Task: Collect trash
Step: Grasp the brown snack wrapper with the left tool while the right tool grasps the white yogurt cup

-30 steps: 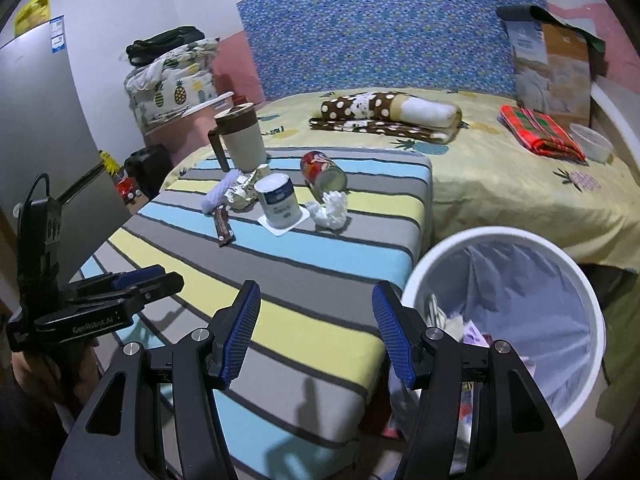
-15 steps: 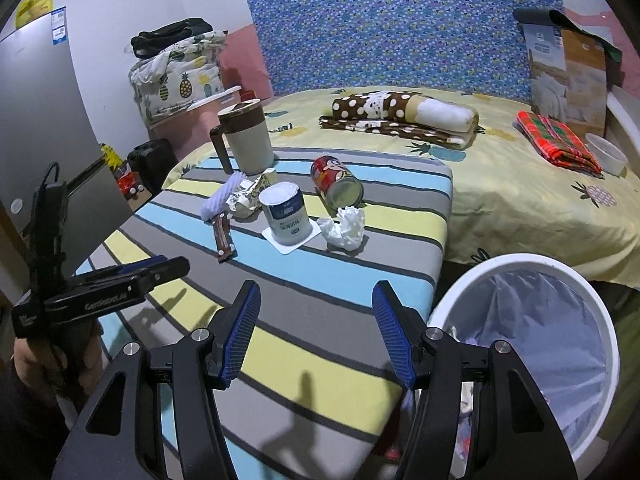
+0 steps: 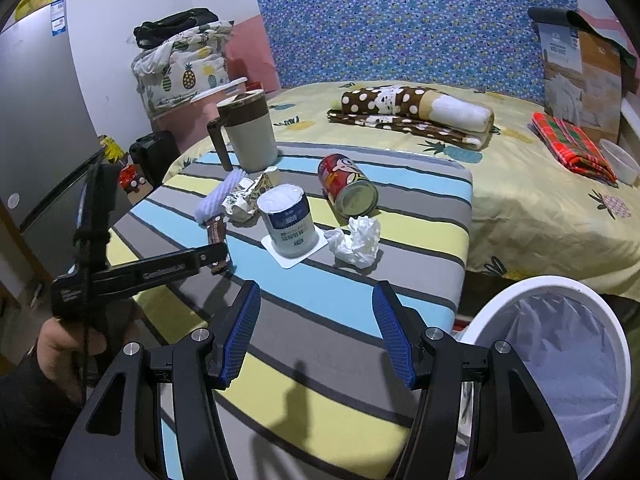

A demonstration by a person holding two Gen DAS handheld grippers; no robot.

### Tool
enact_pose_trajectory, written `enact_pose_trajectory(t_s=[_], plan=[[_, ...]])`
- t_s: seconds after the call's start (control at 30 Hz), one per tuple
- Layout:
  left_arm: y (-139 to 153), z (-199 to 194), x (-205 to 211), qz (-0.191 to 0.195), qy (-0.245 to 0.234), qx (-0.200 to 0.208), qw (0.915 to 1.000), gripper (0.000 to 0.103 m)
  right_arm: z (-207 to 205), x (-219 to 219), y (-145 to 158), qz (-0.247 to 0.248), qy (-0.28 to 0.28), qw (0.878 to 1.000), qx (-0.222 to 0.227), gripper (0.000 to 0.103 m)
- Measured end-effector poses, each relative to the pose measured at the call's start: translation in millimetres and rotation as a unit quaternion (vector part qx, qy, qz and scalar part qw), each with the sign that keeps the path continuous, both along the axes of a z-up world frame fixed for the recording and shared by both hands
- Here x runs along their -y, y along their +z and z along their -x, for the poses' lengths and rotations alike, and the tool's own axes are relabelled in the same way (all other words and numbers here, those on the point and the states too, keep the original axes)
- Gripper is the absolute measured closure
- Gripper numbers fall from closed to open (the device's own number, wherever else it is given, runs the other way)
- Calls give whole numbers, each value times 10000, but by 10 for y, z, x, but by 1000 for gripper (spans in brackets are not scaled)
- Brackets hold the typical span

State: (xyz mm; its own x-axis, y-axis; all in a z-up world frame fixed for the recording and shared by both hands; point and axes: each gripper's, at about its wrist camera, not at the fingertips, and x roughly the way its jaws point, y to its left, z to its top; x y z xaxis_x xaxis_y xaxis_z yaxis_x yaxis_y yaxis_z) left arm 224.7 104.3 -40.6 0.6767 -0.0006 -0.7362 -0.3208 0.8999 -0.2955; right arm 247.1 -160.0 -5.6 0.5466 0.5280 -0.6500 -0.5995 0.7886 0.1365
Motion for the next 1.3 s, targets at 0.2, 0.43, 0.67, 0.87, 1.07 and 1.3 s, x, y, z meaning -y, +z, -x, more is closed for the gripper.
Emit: enact_pose_trajectory(t_s=[0.2,0.43,0.67,0.87,1.07,1.3], plan=[[-31,-33,59,-460,-58,-106,9989,65,-81,-86,-7,71,35,10000,-32,43],[-21,67,-59,-440,-259,-118,9986,97,-139,-321,39,182,274,9994,134,43],[65,174,-95,-405,-555,214,9974,98,-313,-599,-30,412,470,9979,178,39],[36,218,-273,-10,-553,285,9981,98,-449,-824,-110,598,647,9959,190,38],[24,261,-435,178,-370,353,9985,83,-550,-998,-200,769,626,9949,202,38],[-2,279,-592,440,-148,412,9981,69,-614,-984,-226,392,581,9972,-273,49]])
